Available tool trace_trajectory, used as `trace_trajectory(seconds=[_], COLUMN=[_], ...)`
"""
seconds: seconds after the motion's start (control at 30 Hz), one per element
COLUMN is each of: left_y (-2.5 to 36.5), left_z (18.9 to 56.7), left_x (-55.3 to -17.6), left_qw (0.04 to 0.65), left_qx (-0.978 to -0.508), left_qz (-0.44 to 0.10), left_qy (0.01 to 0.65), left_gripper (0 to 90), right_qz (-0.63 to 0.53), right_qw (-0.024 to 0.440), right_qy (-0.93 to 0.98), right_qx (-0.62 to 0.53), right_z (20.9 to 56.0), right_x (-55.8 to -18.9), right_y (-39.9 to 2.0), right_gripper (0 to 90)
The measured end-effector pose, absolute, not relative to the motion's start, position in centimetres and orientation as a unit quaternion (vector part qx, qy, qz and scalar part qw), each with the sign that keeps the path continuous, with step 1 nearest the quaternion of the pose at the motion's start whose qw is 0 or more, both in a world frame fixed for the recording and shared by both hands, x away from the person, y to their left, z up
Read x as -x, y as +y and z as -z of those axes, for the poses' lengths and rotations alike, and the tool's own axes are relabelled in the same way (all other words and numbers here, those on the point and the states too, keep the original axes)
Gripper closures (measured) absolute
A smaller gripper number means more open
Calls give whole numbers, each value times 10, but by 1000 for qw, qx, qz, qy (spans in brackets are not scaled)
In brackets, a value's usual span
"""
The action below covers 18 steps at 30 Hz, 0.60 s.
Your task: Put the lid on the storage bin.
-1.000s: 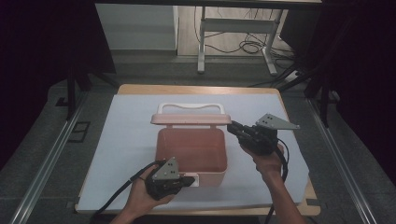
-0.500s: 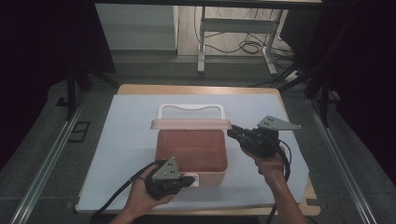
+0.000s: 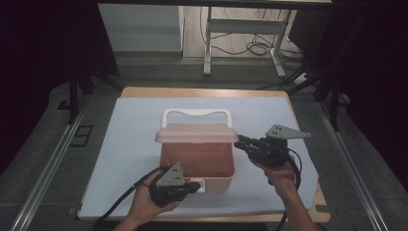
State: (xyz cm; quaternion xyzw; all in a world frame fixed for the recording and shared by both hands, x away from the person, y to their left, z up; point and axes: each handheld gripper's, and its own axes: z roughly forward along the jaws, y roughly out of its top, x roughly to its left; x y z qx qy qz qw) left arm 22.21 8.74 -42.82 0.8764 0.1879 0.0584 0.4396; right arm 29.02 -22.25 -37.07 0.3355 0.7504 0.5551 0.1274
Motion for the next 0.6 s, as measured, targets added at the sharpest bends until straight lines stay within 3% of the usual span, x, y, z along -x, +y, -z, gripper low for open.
trace_trajectory(seconds=[0.6], left_y=[87], left_z=[429], left_x=[-221], left_qw=[440], left_qx=[-877], left_qz=[-58], left_qy=[182], left_gripper=[898], right_qz=[-540], right_qw=[104], right_qy=[768], right_qx=[-328], right_z=[390], right_x=[-279], right_y=[-228], right_gripper=[736])
